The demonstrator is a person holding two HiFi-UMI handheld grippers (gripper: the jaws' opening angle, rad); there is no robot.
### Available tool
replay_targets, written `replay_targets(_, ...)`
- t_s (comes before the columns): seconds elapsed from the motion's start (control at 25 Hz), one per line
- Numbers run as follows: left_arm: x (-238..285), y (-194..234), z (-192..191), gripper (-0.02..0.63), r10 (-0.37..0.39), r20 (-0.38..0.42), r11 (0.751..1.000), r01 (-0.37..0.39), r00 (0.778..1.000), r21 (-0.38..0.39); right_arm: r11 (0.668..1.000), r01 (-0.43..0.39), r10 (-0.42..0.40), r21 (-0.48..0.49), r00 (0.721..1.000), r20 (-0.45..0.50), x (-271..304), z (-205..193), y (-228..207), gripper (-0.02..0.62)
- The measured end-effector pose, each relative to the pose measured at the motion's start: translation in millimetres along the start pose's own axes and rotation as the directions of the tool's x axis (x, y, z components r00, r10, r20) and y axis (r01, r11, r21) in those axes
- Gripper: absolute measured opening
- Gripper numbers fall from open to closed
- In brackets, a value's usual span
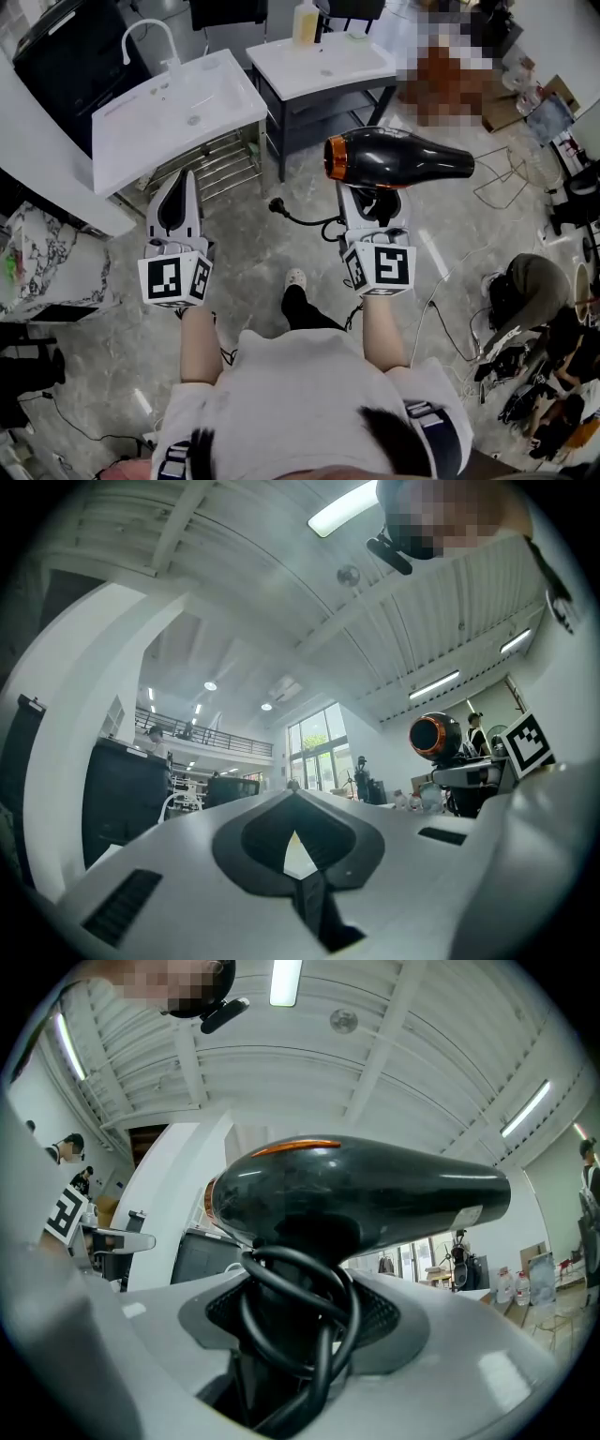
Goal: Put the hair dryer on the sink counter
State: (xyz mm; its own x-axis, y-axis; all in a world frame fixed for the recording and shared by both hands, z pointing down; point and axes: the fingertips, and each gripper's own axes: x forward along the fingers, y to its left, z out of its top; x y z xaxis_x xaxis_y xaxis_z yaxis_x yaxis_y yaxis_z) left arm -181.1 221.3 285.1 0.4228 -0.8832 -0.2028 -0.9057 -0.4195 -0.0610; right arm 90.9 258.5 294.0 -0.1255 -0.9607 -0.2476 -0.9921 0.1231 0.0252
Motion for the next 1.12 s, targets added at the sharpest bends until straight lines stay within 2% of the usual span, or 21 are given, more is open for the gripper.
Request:
replay_targets(0.52, 182.4, 14.6, -18.1, 0.002, 0.04, 0.026, 0.999, -0.041, 0.999, 0.024, 0.996, -0.091, 0.091, -0.013, 0.996, 0.023, 176.6, -27.1, -72.2, 0.298)
replay_targets(0.84, 240.0, 19.0, -41.8, 0.002, 0.055, 0.007, 0.998, -0.055, 0.998, 0.02, 0.993, -0.115, 0.115, 0.012, 0.993, 0.008, 230.4, -56.3, -96.3, 0.298)
replay_targets(1.12, 295.0, 33.8, -55.4, 0.002, 0.026, -0.003, 0.999, -0.026, 1.0, 0.019, 0.993, -0.115, 0.115, 0.012, 0.993, -0.013, 279.6, -75.1, -107.3, 0.298)
